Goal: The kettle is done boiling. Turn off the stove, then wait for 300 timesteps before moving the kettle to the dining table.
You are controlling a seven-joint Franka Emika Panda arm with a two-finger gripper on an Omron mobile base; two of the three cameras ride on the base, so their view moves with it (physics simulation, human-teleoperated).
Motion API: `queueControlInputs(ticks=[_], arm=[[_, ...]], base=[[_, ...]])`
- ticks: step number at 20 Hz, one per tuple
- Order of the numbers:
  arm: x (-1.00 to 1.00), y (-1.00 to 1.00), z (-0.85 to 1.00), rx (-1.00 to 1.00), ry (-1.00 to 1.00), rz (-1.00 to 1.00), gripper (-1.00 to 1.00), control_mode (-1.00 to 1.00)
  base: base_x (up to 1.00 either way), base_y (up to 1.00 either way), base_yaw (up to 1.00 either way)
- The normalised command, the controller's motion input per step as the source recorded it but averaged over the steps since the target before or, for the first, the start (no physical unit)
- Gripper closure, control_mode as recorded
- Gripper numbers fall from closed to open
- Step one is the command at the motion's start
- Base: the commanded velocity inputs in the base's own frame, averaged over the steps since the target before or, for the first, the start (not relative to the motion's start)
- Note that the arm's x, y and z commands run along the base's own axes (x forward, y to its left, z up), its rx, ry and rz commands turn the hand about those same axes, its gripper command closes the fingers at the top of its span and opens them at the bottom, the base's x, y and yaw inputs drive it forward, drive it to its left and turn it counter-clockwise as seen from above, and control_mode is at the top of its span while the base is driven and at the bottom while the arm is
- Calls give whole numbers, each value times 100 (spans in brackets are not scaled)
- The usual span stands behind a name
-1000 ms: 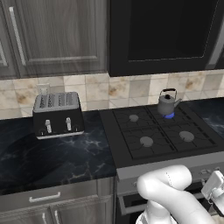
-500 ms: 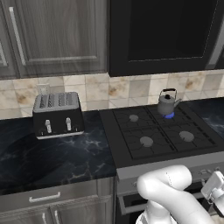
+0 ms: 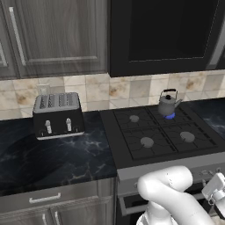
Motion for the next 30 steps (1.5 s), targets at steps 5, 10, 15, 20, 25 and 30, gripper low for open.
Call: queueControlInputs(ticks=[5, 10, 15, 20, 25, 30], arm=[[12, 0, 1, 0, 0, 0, -100, -100], [4, 1, 5, 0, 0, 0, -100, -100], [21, 8, 6, 0, 0, 0, -100, -100], [26, 19, 2, -1, 1, 0, -100, -100], [33, 14, 4, 0, 3, 0, -100, -100], [30, 15, 2, 0, 1, 0, -100, -100]], base=[[0, 0, 0], [0, 0, 0], [0, 0, 0], [0, 0, 0], [0, 0, 0], [0, 0, 0]])
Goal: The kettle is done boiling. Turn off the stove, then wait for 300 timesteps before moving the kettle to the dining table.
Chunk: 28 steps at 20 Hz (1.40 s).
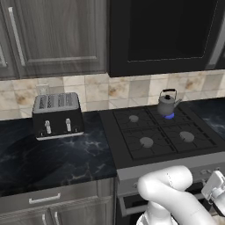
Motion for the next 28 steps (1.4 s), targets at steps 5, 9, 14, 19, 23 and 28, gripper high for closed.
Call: queueControlInputs(ticks=[5, 9, 14, 19, 23, 28], arm=[[24, 24, 0, 0, 3, 0, -100, -100], [30, 31, 0, 0, 4, 0, 100, -100], [41, 39, 0, 0, 5, 0, 100, -100], [31, 28, 0, 0, 1, 0, 100, -100], [37, 16, 5, 0, 2, 0, 100, -100], [38, 12, 5, 0, 2, 0, 100, -100]], base=[[0, 0, 0], [0, 0, 0], [0, 0, 0], [0, 0, 0], [0, 0, 0], [0, 0, 0]])
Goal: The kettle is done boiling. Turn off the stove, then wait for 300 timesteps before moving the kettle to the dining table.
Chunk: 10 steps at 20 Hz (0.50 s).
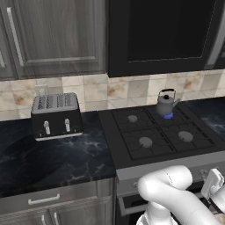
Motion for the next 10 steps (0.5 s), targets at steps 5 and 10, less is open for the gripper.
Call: queueControlInputs(ticks=[5, 10], arm=[[25, 13, 0, 0, 3, 0, 100, -100], [0, 0, 0, 8, 0, 0, 100, -100]], base=[[0, 0, 0], [0, 0, 0]])
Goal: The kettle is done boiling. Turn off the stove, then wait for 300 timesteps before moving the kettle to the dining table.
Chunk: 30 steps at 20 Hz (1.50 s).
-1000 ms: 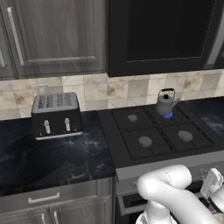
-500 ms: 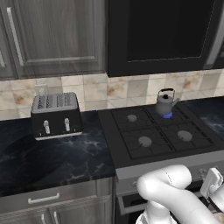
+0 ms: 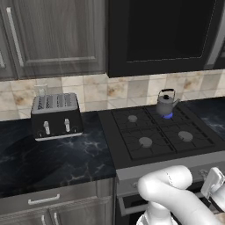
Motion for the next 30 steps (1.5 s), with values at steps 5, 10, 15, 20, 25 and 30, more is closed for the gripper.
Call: queueControlInputs(ticks=[5, 10, 15, 20, 25, 30], arm=[[0, 0, 1, 12, 0, 0, 100, -100], [-5, 0, 0, 11, -1, 0, 100, -100], [-14, 0, 0, 9, -5, 0, 100, -100], [-16, 0, 0, 7, -6, 0, 100, -100], [-10, 0, 0, 8, -6, 0, 100, -100], [-4, -3, 0, 8, -4, -1, 100, -100]], base=[[0, 0, 0], [0, 0, 0], [0, 0, 0], [0, 0, 0], [0, 0, 0], [0, 0, 0]])
